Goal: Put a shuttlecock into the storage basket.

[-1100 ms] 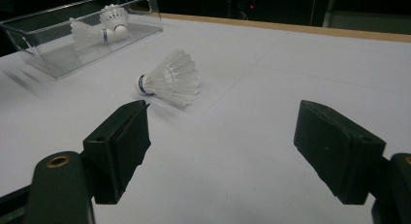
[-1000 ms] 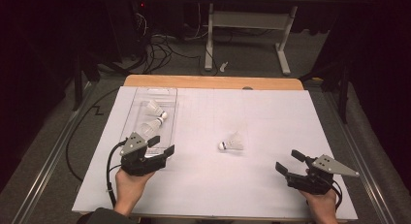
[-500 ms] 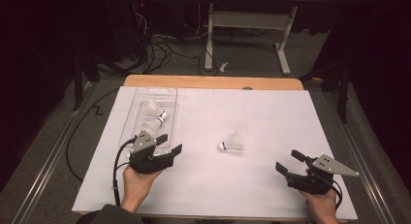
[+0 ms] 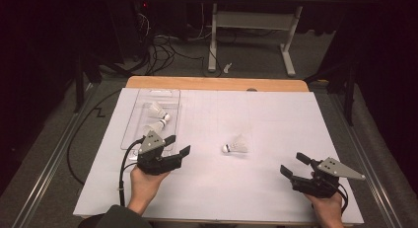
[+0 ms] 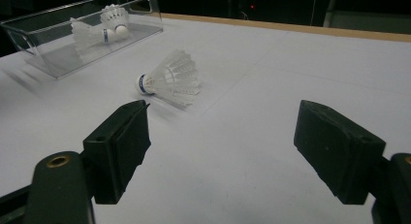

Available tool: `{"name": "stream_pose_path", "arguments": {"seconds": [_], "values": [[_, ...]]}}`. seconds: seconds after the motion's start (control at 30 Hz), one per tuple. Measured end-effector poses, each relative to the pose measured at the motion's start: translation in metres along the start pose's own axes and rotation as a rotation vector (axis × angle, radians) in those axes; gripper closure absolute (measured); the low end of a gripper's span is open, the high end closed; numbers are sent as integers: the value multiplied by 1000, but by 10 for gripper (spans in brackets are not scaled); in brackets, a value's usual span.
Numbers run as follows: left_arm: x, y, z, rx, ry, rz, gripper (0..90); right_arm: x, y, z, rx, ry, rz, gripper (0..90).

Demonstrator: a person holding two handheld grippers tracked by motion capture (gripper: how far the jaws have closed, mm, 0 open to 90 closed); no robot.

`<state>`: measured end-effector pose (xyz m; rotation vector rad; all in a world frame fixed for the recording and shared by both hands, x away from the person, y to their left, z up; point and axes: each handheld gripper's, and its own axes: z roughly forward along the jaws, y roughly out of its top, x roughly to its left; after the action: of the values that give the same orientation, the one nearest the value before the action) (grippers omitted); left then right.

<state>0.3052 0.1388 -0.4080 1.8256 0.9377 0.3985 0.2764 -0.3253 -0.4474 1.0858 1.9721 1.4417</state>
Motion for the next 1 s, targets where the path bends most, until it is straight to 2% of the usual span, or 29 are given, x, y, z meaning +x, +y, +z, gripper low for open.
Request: {"name": "stream_pose_path", "arguments": {"seconds": [0.3,1.0], "values": [[-3,1,5,-1,-10,-2,364,0,0,0,2,1,-3,210],[-16,9,20,7,-50,26,365,0,0,1,0,2,-1,210]]}}
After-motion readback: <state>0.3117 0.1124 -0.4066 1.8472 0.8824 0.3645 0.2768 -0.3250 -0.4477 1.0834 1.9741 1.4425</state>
